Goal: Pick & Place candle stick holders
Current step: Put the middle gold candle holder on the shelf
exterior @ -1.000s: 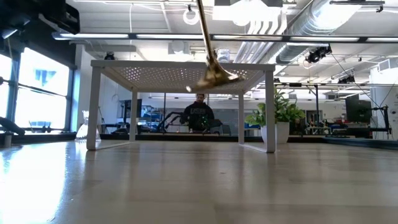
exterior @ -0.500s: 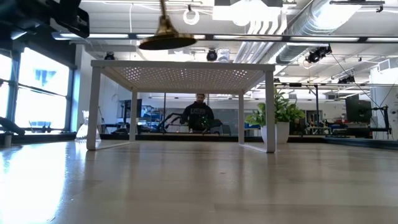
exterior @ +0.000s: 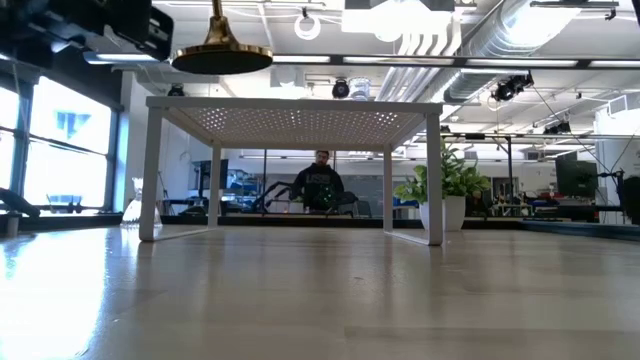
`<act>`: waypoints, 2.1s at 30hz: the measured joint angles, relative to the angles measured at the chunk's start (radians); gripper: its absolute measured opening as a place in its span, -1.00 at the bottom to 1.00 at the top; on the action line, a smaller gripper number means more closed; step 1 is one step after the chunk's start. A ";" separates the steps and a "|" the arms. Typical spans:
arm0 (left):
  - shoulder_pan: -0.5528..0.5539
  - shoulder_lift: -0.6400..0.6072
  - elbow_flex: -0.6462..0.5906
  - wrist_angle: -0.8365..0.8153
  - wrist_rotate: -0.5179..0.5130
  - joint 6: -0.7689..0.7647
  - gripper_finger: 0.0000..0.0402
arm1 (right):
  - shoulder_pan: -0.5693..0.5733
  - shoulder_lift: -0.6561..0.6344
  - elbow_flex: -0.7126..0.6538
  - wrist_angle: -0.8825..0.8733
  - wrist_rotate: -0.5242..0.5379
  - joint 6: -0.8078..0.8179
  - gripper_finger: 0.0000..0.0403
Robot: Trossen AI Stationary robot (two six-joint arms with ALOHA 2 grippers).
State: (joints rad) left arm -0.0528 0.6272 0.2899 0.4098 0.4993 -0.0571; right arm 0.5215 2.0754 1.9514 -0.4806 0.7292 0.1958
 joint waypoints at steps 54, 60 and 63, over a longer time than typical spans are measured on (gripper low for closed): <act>-0.198 0.360 0.230 0.009 -0.125 0.079 -0.06 | -0.092 -0.021 0.000 0.217 -0.231 -0.217 -0.99; -0.198 0.360 0.230 0.015 -0.125 0.087 -0.06 | -0.122 -0.021 0.000 0.217 -0.267 -0.223 -0.99; -0.198 0.360 0.230 0.016 -0.127 0.088 -0.06 | -0.132 -0.021 0.000 0.217 -0.270 -0.223 -0.99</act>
State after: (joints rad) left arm -0.2512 0.9874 0.5201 0.4259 0.3724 0.0307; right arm 0.3895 2.0548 1.9511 -0.2639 0.4594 -0.0273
